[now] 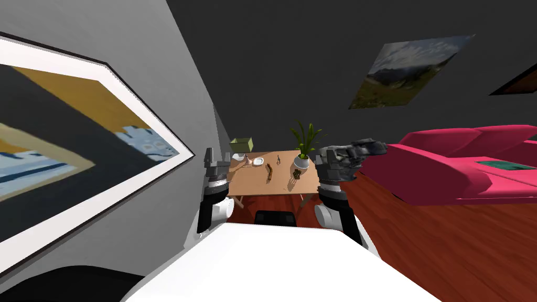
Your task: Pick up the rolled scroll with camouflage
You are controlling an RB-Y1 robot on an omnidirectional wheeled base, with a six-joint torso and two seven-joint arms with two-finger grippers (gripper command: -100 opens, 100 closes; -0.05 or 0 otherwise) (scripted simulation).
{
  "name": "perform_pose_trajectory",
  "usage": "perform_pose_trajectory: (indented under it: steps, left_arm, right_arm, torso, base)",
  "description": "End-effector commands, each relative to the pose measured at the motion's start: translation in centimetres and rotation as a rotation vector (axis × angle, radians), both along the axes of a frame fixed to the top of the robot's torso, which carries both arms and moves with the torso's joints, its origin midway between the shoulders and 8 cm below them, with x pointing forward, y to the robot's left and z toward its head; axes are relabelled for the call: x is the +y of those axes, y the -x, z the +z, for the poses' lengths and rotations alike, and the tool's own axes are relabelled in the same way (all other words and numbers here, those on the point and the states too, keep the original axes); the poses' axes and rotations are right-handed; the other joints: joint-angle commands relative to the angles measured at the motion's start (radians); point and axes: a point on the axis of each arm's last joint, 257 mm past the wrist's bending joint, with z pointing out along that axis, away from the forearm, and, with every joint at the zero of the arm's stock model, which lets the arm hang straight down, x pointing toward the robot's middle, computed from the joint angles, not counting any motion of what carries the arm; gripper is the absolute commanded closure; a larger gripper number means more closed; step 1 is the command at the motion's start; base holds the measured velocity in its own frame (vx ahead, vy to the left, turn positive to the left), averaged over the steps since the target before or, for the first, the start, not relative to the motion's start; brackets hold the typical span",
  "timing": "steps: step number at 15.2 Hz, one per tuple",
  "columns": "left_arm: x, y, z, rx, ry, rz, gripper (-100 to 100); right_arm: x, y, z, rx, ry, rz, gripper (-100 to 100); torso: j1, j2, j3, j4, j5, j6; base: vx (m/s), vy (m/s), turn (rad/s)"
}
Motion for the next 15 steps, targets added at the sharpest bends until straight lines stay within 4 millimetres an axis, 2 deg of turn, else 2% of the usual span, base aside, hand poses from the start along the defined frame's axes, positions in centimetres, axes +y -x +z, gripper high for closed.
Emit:
perform_pose_trajectory:
  steps: [1,3,4,6,7,8,9,12,13,14,15]
  left_arm:
    - [-0.9,-0.7,-1.0,0.027,-0.046,-0.011,-100]
    - [-2.0,-1.5,-2.7,0.065,-0.111,-0.025,-100]
    - [-2.0,-1.5,-2.7,0.065,-0.111,-0.025,-100]
    - [-3.6,-2.6,-5.1,0.115,-0.201,-0.043,-100]
    - [-3.6,-2.6,-5.1,0.116,-0.201,-0.043,-100]
    - [-4.5,-3.0,-6.3,0.138,-0.256,-0.054,-100]
    - [-4.5,-3.1,-6.7,0.146,-0.256,-0.054,-100]
    - [-6.5,-3.8,-9.8,0.196,-0.385,-0.081,-100]
    - [-6.3,-4.0,-10.4,0.21,-0.385,-0.081,-100]
    - [-7.3,-4.2,-12.1,0.234,-0.459,-0.096,-100]
    - [-7.2,-4.3,-12.6,0.243,-0.459,-0.096,-100]
  right_arm:
    - [0.0,0.0,0.0,0.0,0.0,0.0,0]
    - [0.0,0.0,0.0,0.0,0.0,0.0,0]
    - [0.0,0.0,0.0,0.0,0.0,0.0,0]
    - [0.0,0.0,0.0,0.0,0.0,0.0,0]
    - [0.0,0.0,0.0,0.0,0.0,0.0,0]
    - [0.0,0.0,0.0,0.0,0.0,0.0,0]
    - [0.0,0.0,0.0,0.0,0.0,0.0,0]
    - [0.0,0.0,0.0,0.0,0.0,0.0,0]
    - [0.0,0.0,0.0,0.0,0.0,0.0,0]
    - [0.0,0.0,0.0,0.0,0.0,0.0,0]
    - [0.0,0.0,0.0,0.0,0.0,0.0,0]
  torso:
    - [0.0,0.0,0.0,0.0,0.0,0.0]
    - [0.001,0.001,0.001,0.0,0.0,0.001]
    - [0.001,0.002,0.001,0.0,0.0,0.001]
    - [0.002,0.003,0.002,0.001,0.0,0.001]
    - [0.002,0.003,0.002,0.001,0.0,0.001]
    - [0.002,0.003,0.002,0.001,0.0,0.001]
    - [0.001,0.003,0.002,0.001,0.0,0.001]
    - [0.001,0.002,0.001,0.0,0.0,0.0]
    - [0.001,0.002,0.001,0.0,0.0,0.001]
    - [0.001,0.002,0.001,0.0,0.0,0.001]
    - [0.001,0.002,0.001,0.0,0.0,0.001]
  base:
    - [-0.012,0.002,-0.168]
    - [-0.035,0.014,-0.362]
    - [-0.043,0.024,-0.259]
    - [-0.039,0.017,-0.291]
    - [-0.035,0.016,-0.257]
    - [-0.038,0.01,-0.27]
    - [-0.035,0.008,-0.253]
    - [-0.032,0.002,-0.307]
    - [-0.032,0.004,-0.291]
    - [-0.032,0.001,-0.401]
    - [-0.031,0.006,-0.312]
